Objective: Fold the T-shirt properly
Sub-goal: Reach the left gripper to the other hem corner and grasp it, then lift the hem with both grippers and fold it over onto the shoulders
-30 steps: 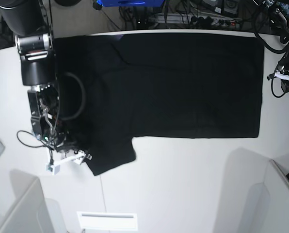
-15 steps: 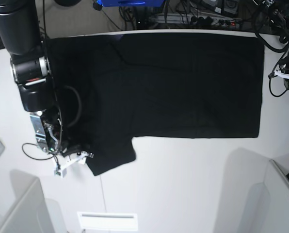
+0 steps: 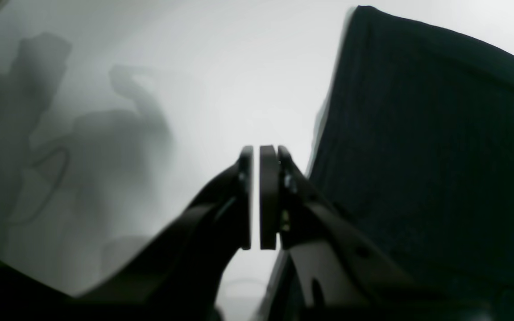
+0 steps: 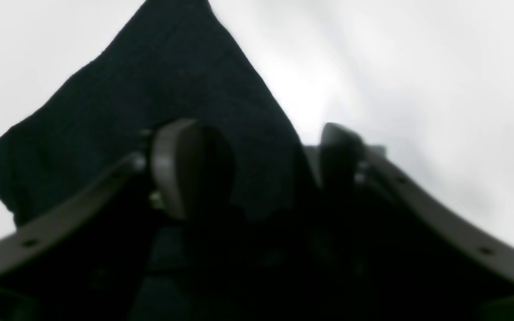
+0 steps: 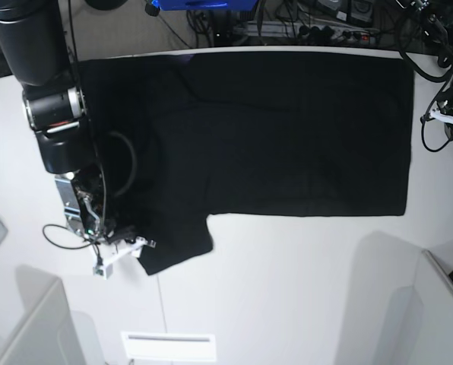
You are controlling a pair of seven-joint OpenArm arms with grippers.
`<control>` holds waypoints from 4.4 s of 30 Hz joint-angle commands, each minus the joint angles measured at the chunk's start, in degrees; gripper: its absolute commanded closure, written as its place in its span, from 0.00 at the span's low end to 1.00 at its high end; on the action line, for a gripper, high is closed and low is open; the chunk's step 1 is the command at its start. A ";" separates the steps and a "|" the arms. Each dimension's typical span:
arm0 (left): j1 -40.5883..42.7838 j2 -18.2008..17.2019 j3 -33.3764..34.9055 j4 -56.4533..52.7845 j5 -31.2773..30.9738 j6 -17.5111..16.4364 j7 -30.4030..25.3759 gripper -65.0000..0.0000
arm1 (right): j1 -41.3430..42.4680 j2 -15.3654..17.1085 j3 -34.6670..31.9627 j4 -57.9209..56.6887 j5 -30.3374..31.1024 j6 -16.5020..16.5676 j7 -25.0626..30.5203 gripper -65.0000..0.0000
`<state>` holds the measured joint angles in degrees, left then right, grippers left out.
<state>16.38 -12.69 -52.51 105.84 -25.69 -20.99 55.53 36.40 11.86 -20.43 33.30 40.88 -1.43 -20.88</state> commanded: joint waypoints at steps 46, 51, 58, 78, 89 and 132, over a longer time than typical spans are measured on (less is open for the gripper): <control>-46.58 -8.54 22.67 -65.89 22.75 0.11 -20.67 0.16 | 1.18 0.58 0.07 0.42 0.13 0.33 1.94 1.00; -46.05 -8.19 22.75 -65.89 22.75 0.11 -20.76 0.16 | 1.18 0.58 0.07 0.50 0.13 0.33 1.94 1.00; -44.91 -8.02 22.75 -66.15 22.31 0.11 -20.93 0.24 | 1.18 0.58 0.07 0.50 0.13 0.33 1.94 1.00; -39.90 -6.78 22.67 -56.57 21.96 -0.24 -20.67 1.00 | -0.14 1.73 0.60 3.76 0.22 0.07 2.12 1.00; -35.33 -6.96 22.75 -45.14 10.18 -0.24 -15.75 1.00 | -5.77 4.27 0.78 15.62 0.66 -0.02 1.94 1.00; -13.35 -7.14 15.10 -10.33 -8.11 -0.24 0.16 1.00 | -32.67 3.75 28.29 52.72 0.66 -0.02 -13.71 1.00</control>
<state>3.70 -18.79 -37.17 94.54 -33.15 -21.06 56.62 2.72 14.92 7.57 85.14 41.10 -1.65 -35.48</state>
